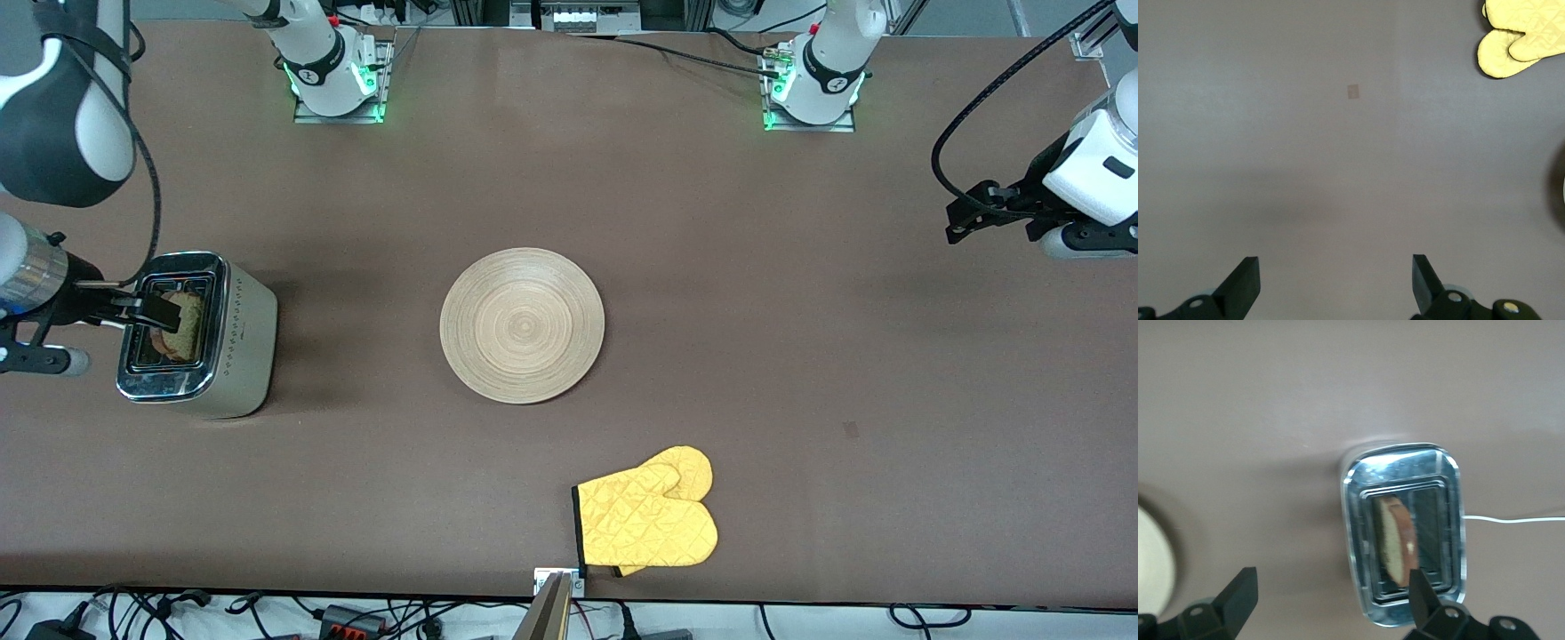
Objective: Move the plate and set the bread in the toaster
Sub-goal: 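Open the right gripper and lift it out of the toaster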
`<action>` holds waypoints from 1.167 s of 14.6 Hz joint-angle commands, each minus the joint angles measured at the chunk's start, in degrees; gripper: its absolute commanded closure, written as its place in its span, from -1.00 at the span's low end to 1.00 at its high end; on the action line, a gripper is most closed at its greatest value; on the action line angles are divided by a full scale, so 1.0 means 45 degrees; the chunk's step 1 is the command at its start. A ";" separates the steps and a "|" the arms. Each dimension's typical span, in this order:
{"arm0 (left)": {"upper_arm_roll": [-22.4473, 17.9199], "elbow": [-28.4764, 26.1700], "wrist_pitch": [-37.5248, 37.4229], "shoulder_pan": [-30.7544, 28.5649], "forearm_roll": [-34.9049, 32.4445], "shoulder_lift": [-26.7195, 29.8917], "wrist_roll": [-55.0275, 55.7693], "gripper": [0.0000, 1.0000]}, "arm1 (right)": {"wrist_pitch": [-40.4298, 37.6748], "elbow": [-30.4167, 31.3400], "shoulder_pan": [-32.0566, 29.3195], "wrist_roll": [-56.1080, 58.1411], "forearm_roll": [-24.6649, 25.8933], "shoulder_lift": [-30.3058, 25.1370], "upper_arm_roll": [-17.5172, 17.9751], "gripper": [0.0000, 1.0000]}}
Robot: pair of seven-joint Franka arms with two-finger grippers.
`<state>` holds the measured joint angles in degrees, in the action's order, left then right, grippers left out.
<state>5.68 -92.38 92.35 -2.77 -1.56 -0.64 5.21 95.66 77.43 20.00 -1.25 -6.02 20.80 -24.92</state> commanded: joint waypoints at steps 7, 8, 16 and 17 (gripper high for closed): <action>0.0067 0.0197 -0.0131 -0.0067 0.0074 0.0026 -0.0064 -1.00 | -0.0417 -0.0427 -0.0148 0.0219 -0.0655 -0.0346 0.0128 -1.00; 0.0067 0.0197 -0.0131 -0.0067 0.0074 0.0026 -0.0064 -1.00 | -0.0264 -0.0564 -0.0226 0.0142 -0.0655 -0.0365 0.0244 -1.00; 0.0164 0.0334 -0.0072 -0.0028 0.0055 -0.0052 -0.0064 -1.00 | -0.0242 -0.0683 -0.5224 0.0239 0.1236 -0.0970 0.5573 -1.00; 0.0165 0.0315 -0.0072 -0.0048 0.0055 -0.0052 -0.0064 -1.00 | -0.0320 -0.0663 -0.5362 0.0432 0.1336 -0.0971 0.5693 -1.00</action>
<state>6.01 -92.32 92.40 -2.74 -1.56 -0.64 5.21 94.93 74.25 -1.92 -0.31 -2.28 17.63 -2.84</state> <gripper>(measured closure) 0.000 0.000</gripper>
